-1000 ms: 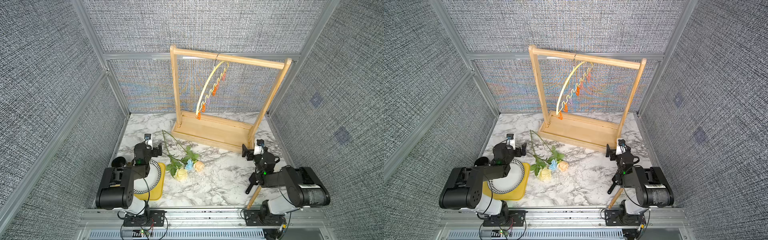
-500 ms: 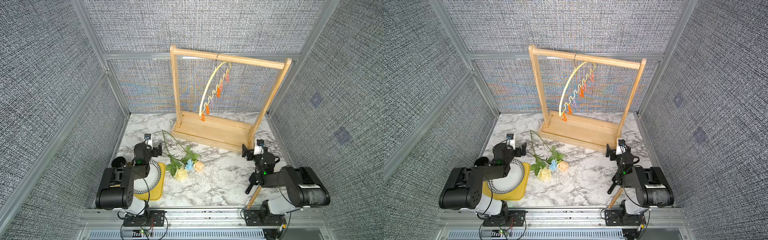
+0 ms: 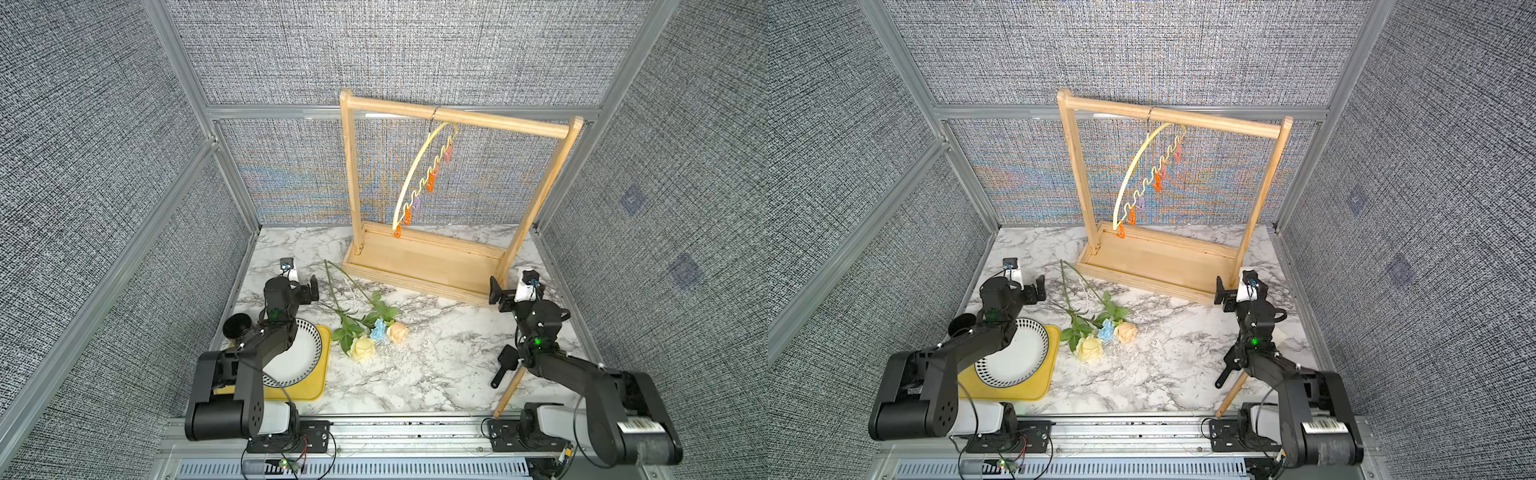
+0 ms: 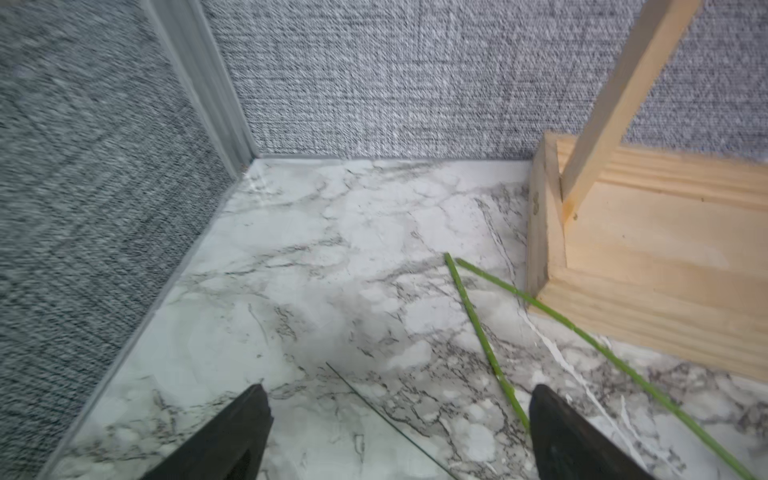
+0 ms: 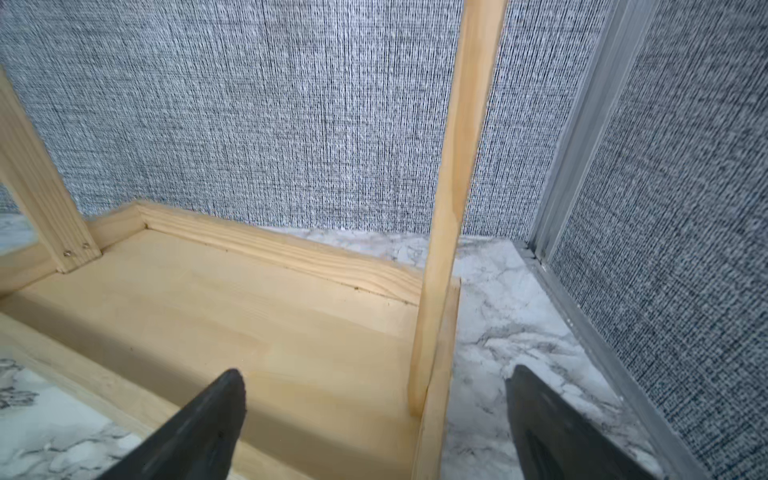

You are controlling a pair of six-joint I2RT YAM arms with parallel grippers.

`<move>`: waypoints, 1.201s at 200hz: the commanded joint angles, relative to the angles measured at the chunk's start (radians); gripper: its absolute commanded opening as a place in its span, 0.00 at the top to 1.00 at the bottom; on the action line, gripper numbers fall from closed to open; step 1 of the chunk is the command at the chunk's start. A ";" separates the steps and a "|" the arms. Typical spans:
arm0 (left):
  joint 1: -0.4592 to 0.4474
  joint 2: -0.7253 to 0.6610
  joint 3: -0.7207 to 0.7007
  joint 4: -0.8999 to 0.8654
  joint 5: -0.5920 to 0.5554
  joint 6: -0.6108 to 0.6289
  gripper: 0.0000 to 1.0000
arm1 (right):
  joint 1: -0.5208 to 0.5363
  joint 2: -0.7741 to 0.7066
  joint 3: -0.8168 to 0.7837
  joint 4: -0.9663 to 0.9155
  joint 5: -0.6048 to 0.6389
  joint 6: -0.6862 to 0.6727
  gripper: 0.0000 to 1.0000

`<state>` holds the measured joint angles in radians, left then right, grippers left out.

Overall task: Dry the flowers on a clothes hanger
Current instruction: Pick up the flower at the center of the board.

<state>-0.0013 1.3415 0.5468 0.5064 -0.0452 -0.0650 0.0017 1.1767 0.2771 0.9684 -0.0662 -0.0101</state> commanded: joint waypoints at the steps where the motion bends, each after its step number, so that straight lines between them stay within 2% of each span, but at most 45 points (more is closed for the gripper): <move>1: 0.001 -0.095 0.046 -0.272 -0.112 -0.103 0.01 | 0.019 -0.120 0.038 -0.195 -0.037 0.023 0.01; 19: 0.001 -0.200 0.087 -0.405 -0.101 -0.148 0.01 | 0.064 -0.225 0.101 -0.344 -0.116 -0.059 0.01; 42: 0.001 -0.313 0.163 -0.596 -0.128 -0.253 0.00 | 0.170 -0.304 0.190 -0.509 -0.116 -0.179 0.01; 50: 0.001 -0.338 0.204 -0.691 -0.181 -0.341 0.00 | 0.188 -0.317 0.223 -0.556 -0.142 -0.183 0.01; 64: 0.001 -0.367 0.285 -0.941 -0.339 -0.597 0.00 | 0.192 -0.324 0.296 -0.660 -0.235 -0.140 0.01; 70: 0.003 -0.374 0.303 -0.987 -0.357 -0.624 0.00 | 0.193 -0.321 0.321 -0.704 -0.252 -0.097 0.01; 84: 0.002 -0.383 0.325 -0.971 -0.259 -0.517 0.00 | 0.192 -0.305 0.366 -0.775 -0.281 -0.015 0.01; 105: 0.001 -0.367 0.324 -0.945 -0.130 -0.489 0.00 | 0.223 -0.245 0.390 -0.807 -0.450 -0.045 0.02; 125: 0.001 -0.331 0.326 -0.934 0.015 -0.480 0.00 | 0.367 -0.176 0.404 -0.852 -0.371 -0.114 0.07; 142: 0.001 -0.276 0.344 -0.923 0.201 -0.488 0.01 | 0.477 -0.105 0.416 -0.858 -0.339 -0.162 0.09; 154: -0.007 -0.222 0.349 -0.890 0.342 -0.503 0.01 | 0.530 -0.060 0.421 -0.845 -0.332 -0.169 0.09; 165: -0.022 -0.160 0.366 -0.885 0.422 -0.547 0.03 | 0.558 -0.030 0.410 -0.807 -0.330 -0.158 0.09; 173: -0.036 -0.113 0.386 -0.901 0.434 -0.576 0.05 | 0.571 -0.015 0.402 -0.782 -0.332 -0.154 0.09; 194: -0.098 -0.015 0.446 -0.977 0.345 -0.637 0.11 | 0.593 0.004 0.399 -0.756 -0.322 -0.142 0.09; 220: -0.171 0.114 0.530 -1.013 0.300 -0.648 0.17 | 0.604 -0.009 0.373 -0.735 -0.264 -0.125 0.10; 240: -0.223 0.231 0.616 -1.053 0.258 -0.648 0.29 | 0.607 -0.032 0.366 -0.744 -0.221 -0.113 0.10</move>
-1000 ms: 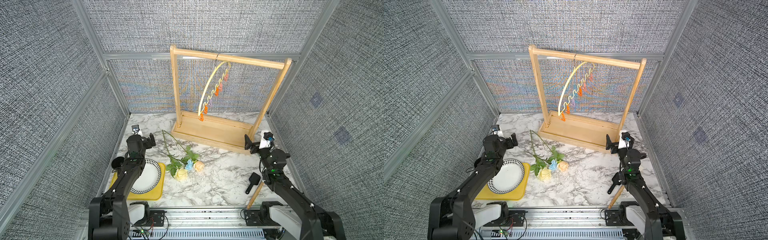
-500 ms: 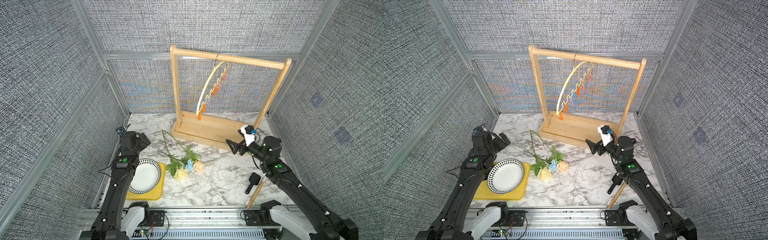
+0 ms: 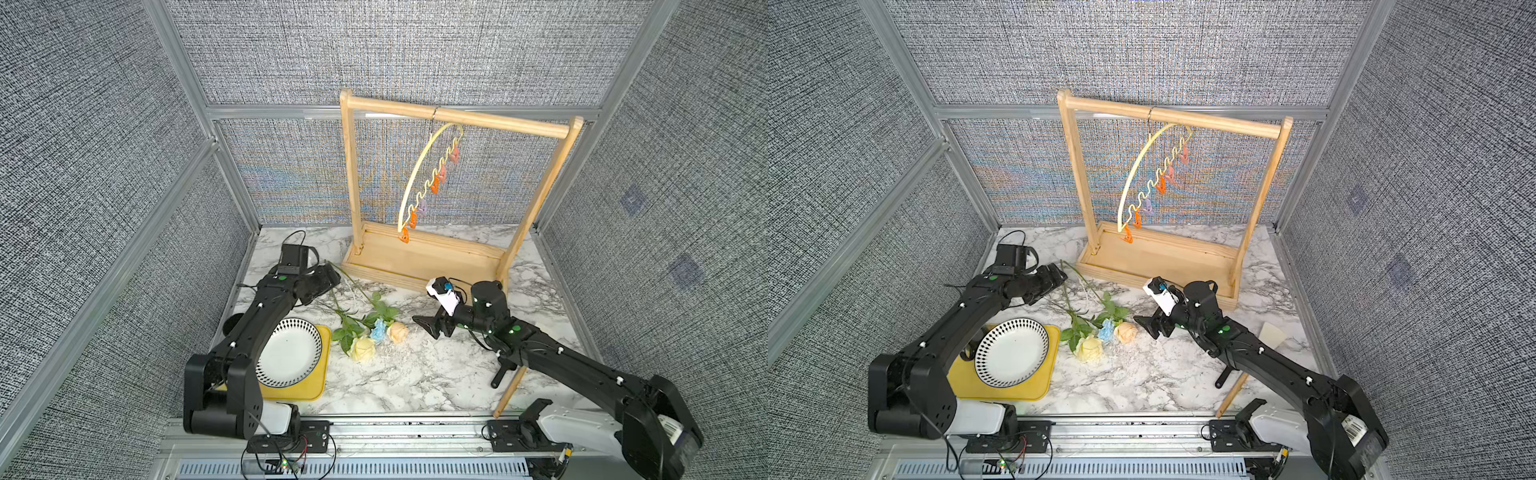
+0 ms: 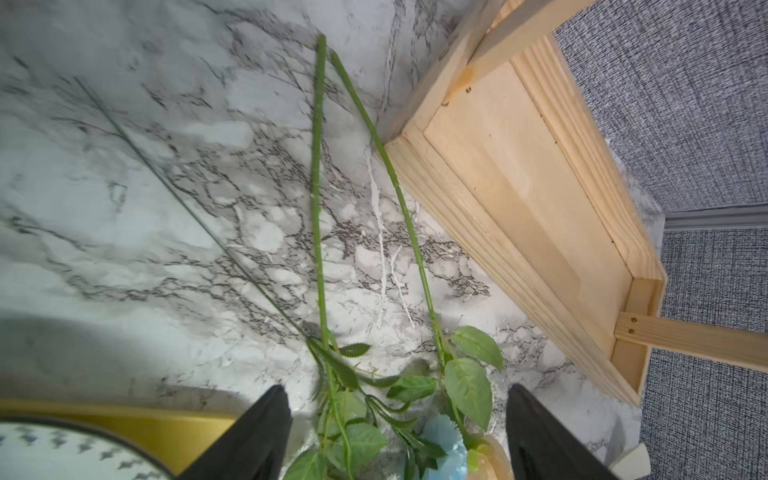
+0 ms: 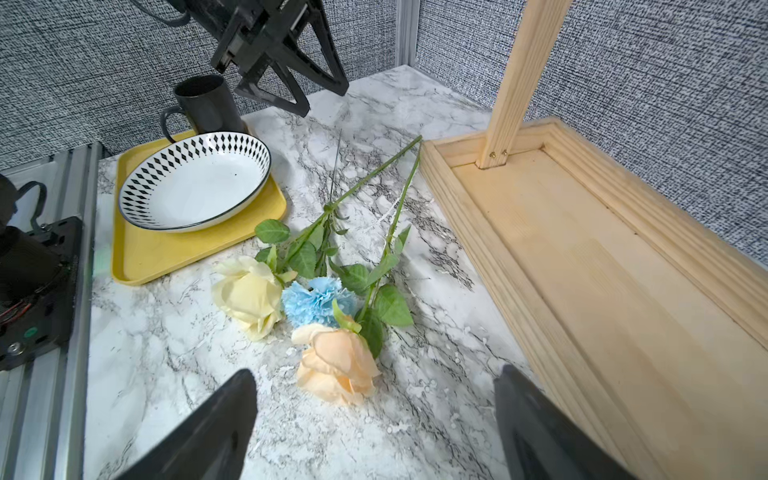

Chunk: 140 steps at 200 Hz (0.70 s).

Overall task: Dry the flowers on a clothes hanger
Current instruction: Pick up the flower at the center of the board.

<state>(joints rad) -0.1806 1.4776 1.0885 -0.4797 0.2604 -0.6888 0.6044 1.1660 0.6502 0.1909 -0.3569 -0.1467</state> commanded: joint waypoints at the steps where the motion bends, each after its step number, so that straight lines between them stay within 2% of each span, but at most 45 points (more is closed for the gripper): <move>1: -0.045 0.102 0.079 -0.070 -0.051 -0.025 0.30 | 0.004 -0.022 -0.008 0.033 0.071 0.024 0.11; 17: -0.080 0.208 0.164 -0.117 -0.079 -0.027 0.37 | 0.004 -0.037 -0.016 0.028 0.115 0.022 0.11; 64: -0.149 0.481 0.381 -0.187 -0.101 -0.007 0.36 | 0.006 -0.083 -0.046 0.045 0.196 0.058 0.15; 84: -0.155 0.554 0.419 -0.191 -0.114 -0.041 0.38 | 0.007 -0.091 -0.042 0.042 0.204 0.077 0.17; 111: -0.157 0.614 0.457 -0.178 -0.144 -0.045 0.55 | 0.009 -0.100 -0.046 0.030 0.211 0.076 0.21; 121: -0.156 0.629 0.468 -0.182 -0.149 -0.048 0.59 | 0.009 -0.102 -0.044 0.025 0.214 0.081 0.23; 140: -0.158 0.635 0.462 -0.171 -0.159 -0.051 0.74 | 0.011 -0.111 -0.038 0.017 0.210 0.081 0.27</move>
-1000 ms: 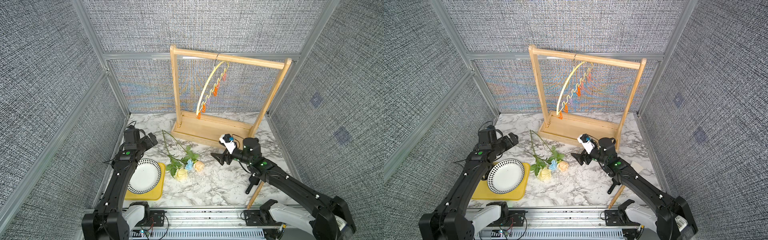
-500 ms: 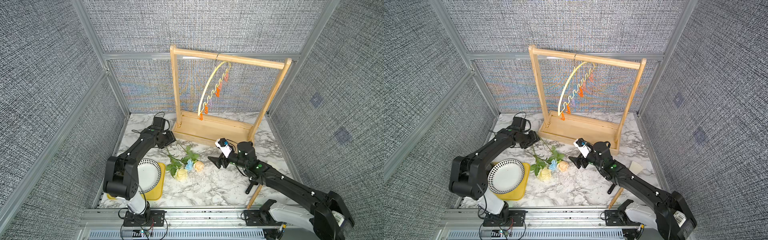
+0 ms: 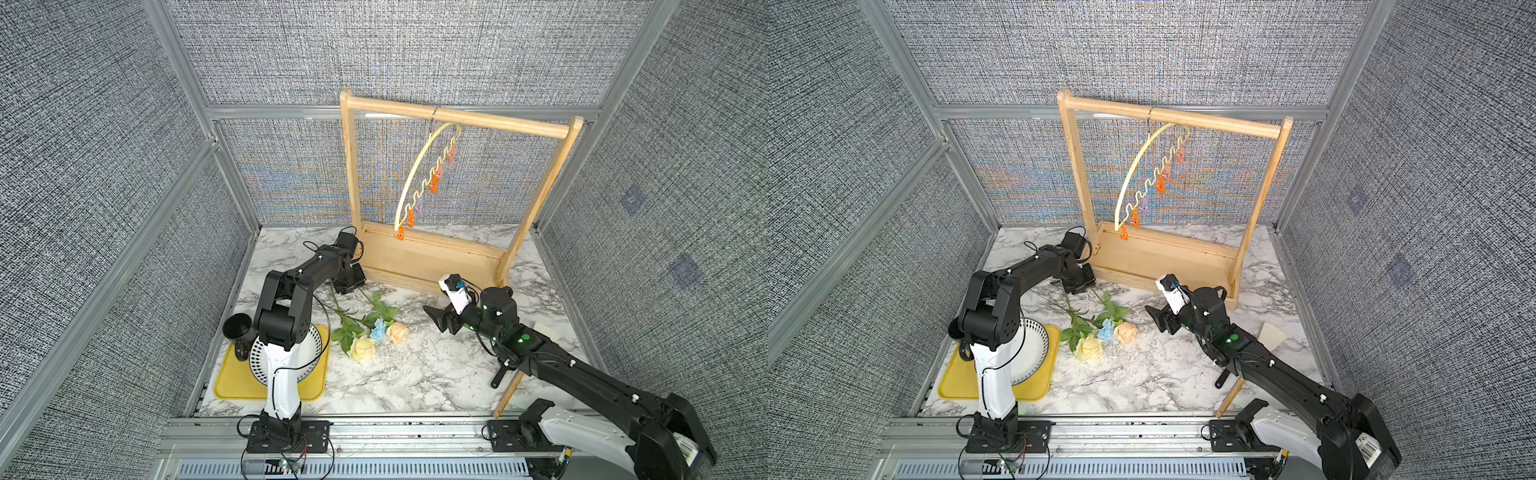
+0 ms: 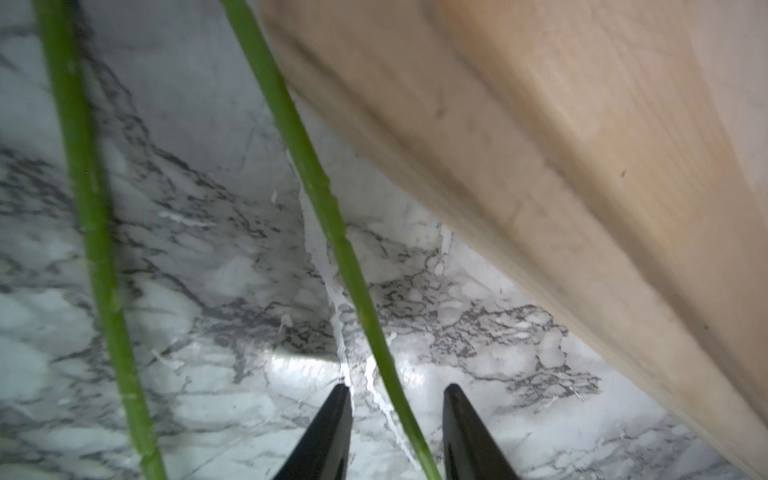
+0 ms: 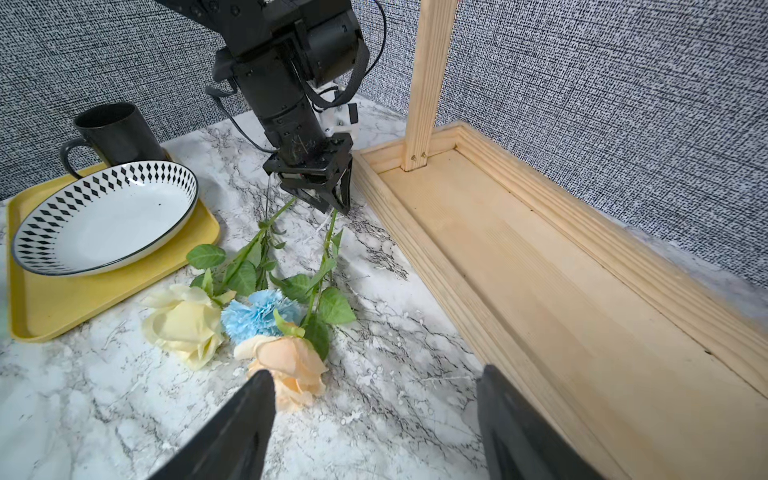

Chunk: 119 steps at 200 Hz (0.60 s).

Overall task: Dry the flowers on a clothes hanger
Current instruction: Pick up the flower at the center of the board.

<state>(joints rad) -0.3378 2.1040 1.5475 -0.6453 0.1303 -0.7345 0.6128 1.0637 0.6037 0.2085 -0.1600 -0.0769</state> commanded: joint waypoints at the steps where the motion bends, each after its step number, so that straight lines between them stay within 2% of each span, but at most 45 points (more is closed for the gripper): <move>1: -0.001 0.008 0.003 -0.005 -0.029 -0.005 0.75 | 0.002 -0.010 0.009 -0.001 0.013 0.011 0.27; 7: -0.001 0.003 0.001 -0.005 -0.028 -0.002 0.81 | 0.002 -0.011 0.009 0.001 0.013 0.010 0.28; 33: -0.003 -0.055 -0.044 0.041 -0.025 0.006 0.96 | 0.002 -0.006 0.020 -0.008 0.005 0.012 0.28; 68: -0.003 -0.108 -0.077 0.032 0.009 0.031 0.96 | 0.005 0.035 0.047 -0.025 -0.019 0.003 0.28; 74: -0.003 -0.152 -0.089 0.036 0.012 0.028 0.96 | 0.005 0.045 0.060 -0.038 -0.032 0.001 0.28; 119: -0.003 -0.379 -0.163 0.054 0.021 0.006 0.95 | 0.014 0.157 0.171 -0.115 -0.230 -0.010 0.28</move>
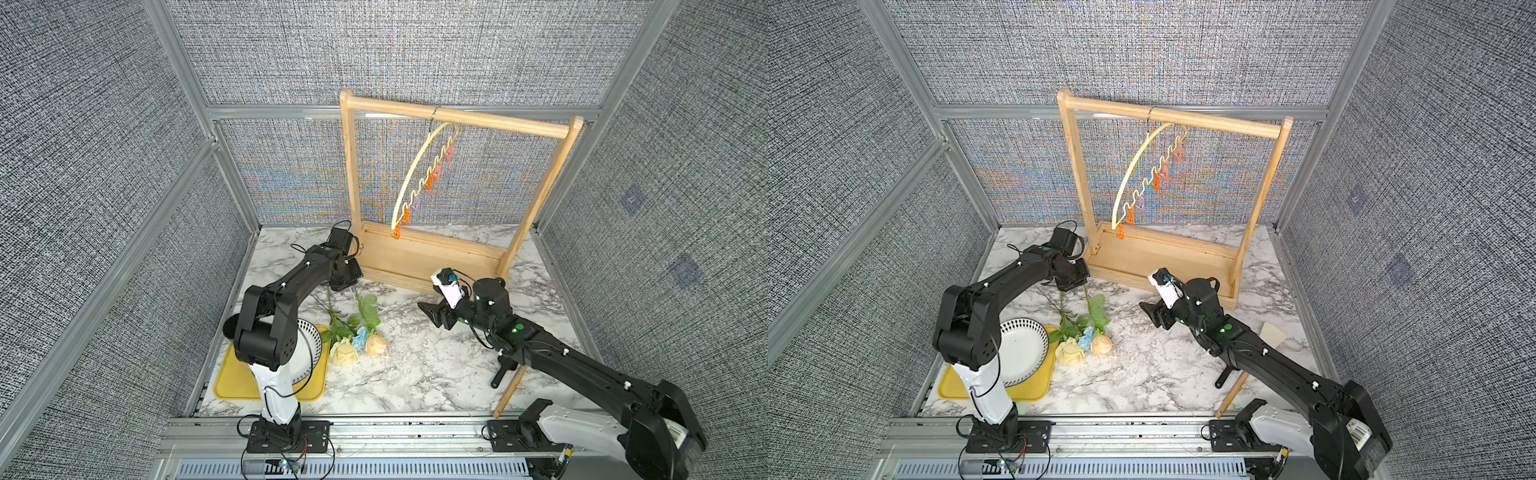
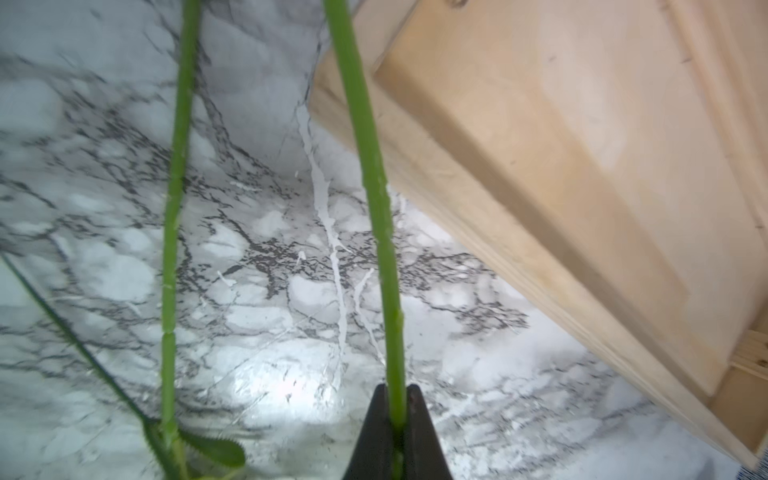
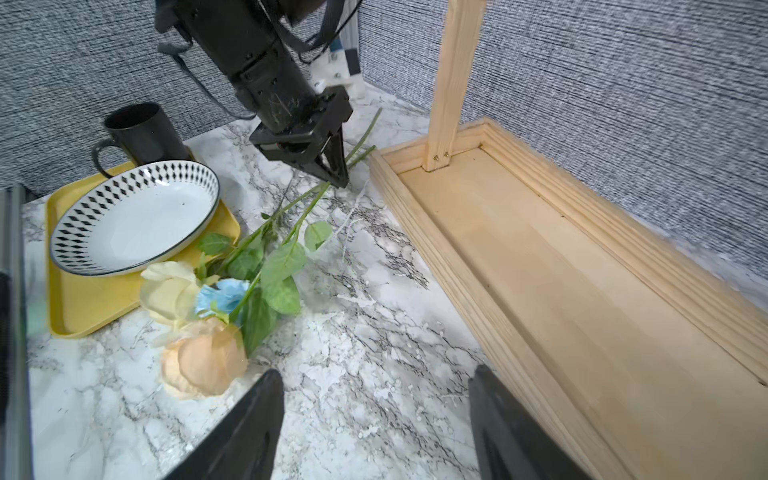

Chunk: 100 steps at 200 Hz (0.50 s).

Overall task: Dry the flowers on a clothes hanger
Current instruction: Pick up the flower at the center of the board.

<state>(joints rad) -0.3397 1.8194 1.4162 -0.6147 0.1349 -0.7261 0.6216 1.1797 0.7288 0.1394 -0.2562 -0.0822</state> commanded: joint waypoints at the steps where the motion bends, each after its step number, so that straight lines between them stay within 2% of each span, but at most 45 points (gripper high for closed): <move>1: -0.001 -0.098 -0.033 0.026 0.017 -0.002 0.95 | 0.006 0.043 0.048 -0.047 -0.138 -0.002 0.28; 21: -0.001 -0.199 -0.095 0.075 0.040 -0.018 0.95 | 0.017 0.073 0.065 -0.047 -0.195 0.015 0.27; 51: -0.001 -0.308 -0.151 0.136 0.114 -0.015 0.95 | 0.021 0.049 0.101 -0.019 -0.185 0.028 0.26; 67: -0.001 -0.361 -0.173 0.190 0.144 0.017 0.95 | 0.019 0.004 0.088 -0.011 -0.139 0.005 0.21; 86: -0.001 -0.423 -0.194 0.239 0.127 0.072 0.95 | 0.011 -0.054 0.080 0.025 -0.043 0.014 0.16; 100: -0.003 -0.472 -0.236 0.348 0.129 0.118 0.95 | 0.006 -0.072 0.080 0.063 0.016 0.036 0.12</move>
<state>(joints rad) -0.3397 1.4109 1.2224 -0.4450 0.2459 -0.7013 0.6350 1.1389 0.8108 0.1173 -0.3626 -0.0666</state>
